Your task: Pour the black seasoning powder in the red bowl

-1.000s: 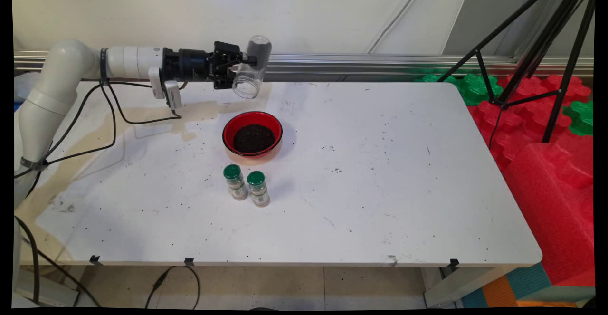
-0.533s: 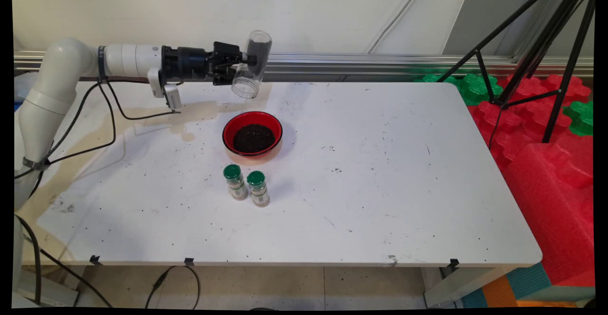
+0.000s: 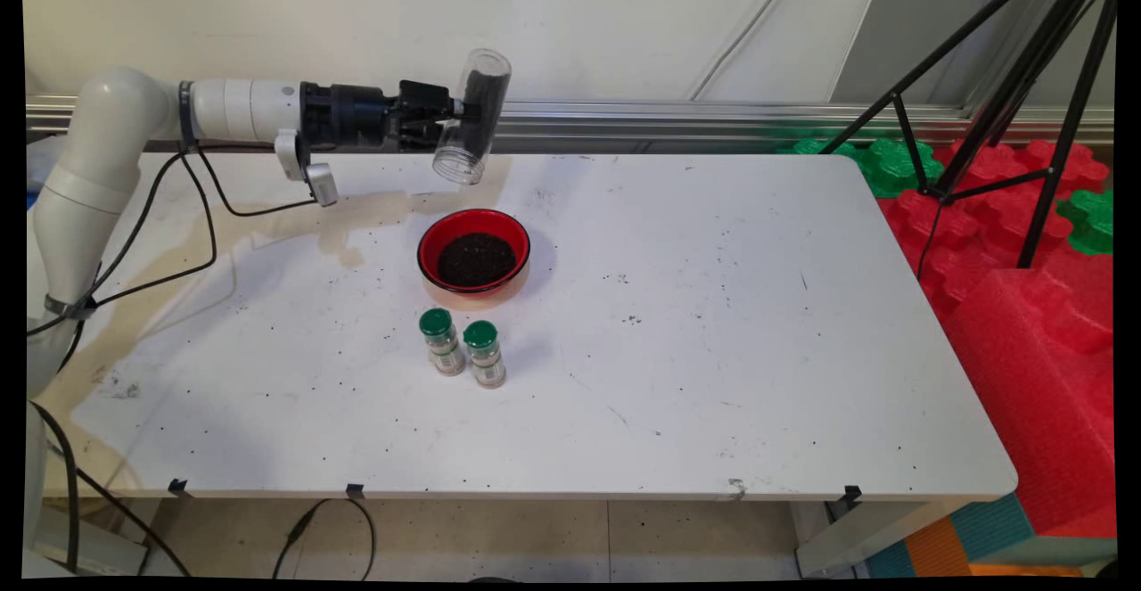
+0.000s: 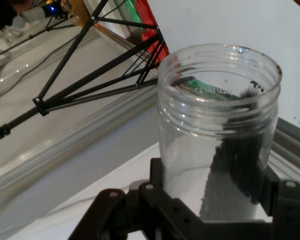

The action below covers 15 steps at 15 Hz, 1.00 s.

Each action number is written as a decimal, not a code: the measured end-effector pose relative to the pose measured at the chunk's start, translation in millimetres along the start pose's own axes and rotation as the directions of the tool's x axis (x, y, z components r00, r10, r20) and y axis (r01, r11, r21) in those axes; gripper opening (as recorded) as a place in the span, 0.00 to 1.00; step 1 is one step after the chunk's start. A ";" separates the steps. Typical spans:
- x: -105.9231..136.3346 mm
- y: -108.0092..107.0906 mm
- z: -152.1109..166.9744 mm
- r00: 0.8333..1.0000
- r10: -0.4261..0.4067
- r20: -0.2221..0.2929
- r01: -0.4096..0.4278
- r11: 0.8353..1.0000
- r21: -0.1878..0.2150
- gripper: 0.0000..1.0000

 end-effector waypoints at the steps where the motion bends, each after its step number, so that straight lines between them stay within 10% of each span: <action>1: 0.1 -1.8 -0.3 1.000 0.017 0.000 -0.017 1.000 0.000 0.00; 15: 2.2 -24.5 -4.9 0.985 0.170 0.002 -0.170 0.985 0.010 0.00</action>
